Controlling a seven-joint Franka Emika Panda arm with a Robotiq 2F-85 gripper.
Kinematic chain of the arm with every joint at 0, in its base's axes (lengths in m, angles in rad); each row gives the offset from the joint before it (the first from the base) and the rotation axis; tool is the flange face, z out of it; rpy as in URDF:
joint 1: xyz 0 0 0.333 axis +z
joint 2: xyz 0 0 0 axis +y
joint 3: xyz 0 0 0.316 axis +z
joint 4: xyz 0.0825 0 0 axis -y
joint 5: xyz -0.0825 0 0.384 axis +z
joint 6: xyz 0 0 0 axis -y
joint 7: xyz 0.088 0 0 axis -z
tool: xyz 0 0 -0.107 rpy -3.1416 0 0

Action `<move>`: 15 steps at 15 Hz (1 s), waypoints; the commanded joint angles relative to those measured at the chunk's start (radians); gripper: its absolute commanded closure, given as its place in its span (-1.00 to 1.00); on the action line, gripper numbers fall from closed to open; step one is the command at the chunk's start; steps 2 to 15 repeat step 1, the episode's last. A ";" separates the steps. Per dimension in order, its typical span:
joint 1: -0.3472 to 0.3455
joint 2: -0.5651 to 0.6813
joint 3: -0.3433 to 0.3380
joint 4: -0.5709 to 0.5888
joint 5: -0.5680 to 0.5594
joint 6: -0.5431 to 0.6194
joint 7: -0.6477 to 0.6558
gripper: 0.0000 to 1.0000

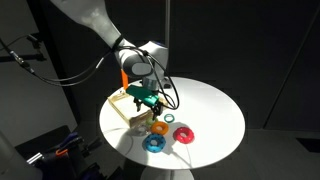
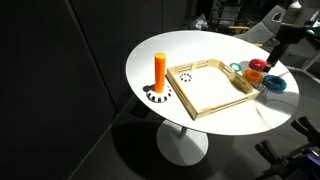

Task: Put the green ring on the table

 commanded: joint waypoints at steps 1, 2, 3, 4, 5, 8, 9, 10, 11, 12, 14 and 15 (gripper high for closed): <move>0.016 0.002 -0.016 0.002 0.005 -0.001 -0.003 -1.00; 0.016 0.002 -0.016 0.002 0.005 -0.001 -0.003 -1.00; 0.016 0.002 -0.016 0.002 0.005 -0.001 -0.003 -1.00; 0.016 0.002 -0.016 0.002 0.005 -0.001 -0.003 -1.00; 0.016 0.002 -0.016 0.002 0.005 -0.001 -0.003 -1.00; 0.016 0.002 -0.016 0.002 0.005 -0.001 -0.003 -1.00; 0.016 0.002 -0.016 0.002 0.005 -0.001 -0.003 -1.00; 0.016 0.002 -0.016 0.002 0.005 -0.001 -0.003 -1.00; 0.016 0.002 -0.016 0.002 0.005 -0.001 -0.003 -1.00; 0.016 0.002 -0.016 0.002 0.005 -0.001 -0.003 -1.00; 0.016 0.002 -0.016 0.002 0.005 -0.001 -0.003 -1.00; 0.016 0.002 -0.016 0.002 0.005 -0.001 -0.003 -1.00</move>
